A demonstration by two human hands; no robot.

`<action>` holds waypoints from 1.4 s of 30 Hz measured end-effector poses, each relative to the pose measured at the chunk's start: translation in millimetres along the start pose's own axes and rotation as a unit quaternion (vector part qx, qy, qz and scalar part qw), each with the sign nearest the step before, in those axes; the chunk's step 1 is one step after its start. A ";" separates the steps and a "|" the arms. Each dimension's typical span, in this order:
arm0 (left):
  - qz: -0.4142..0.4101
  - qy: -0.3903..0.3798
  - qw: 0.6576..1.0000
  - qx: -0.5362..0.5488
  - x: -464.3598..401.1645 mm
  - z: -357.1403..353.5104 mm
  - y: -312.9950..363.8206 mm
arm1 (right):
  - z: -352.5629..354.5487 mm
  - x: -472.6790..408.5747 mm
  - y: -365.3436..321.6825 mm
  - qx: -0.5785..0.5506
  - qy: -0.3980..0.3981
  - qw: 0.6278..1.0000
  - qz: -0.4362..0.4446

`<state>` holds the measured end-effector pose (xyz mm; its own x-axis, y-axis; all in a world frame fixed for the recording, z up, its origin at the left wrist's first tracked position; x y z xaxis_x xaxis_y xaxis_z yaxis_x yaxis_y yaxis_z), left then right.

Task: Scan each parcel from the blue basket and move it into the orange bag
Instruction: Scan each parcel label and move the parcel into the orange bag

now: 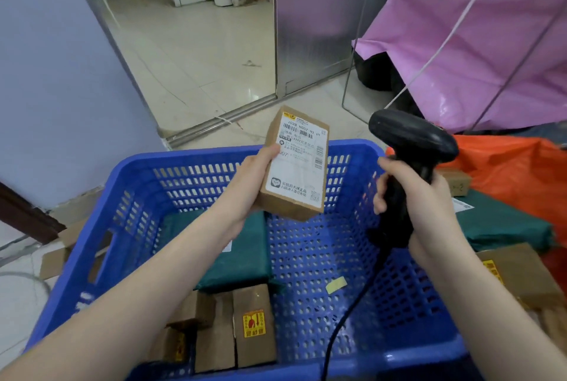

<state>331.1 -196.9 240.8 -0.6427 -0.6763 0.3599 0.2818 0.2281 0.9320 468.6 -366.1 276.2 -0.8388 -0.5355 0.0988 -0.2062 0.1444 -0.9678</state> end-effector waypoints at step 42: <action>0.034 -0.043 0.997 -0.047 -22.4 7.7 -35.3 | 17.0 -0.6 13.7 -0.008 -0.019 0.998 -0.060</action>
<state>330.0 -184.4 200.2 -0.6775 -0.5982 0.4280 0.3895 0.2017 0.8986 474.9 -377.9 259.0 -0.7884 -0.5802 0.2042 -0.3113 0.0900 -0.9460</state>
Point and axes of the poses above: each hand's wrist, its own x-axis away from the middle knuckle, its own z-axis out of the back of the hand, y = z × x, the point moved 7 cm from there along -x, towards the middle knuckle, and after that the axes turned 2 degrees about -x, right-handed, at the moved point
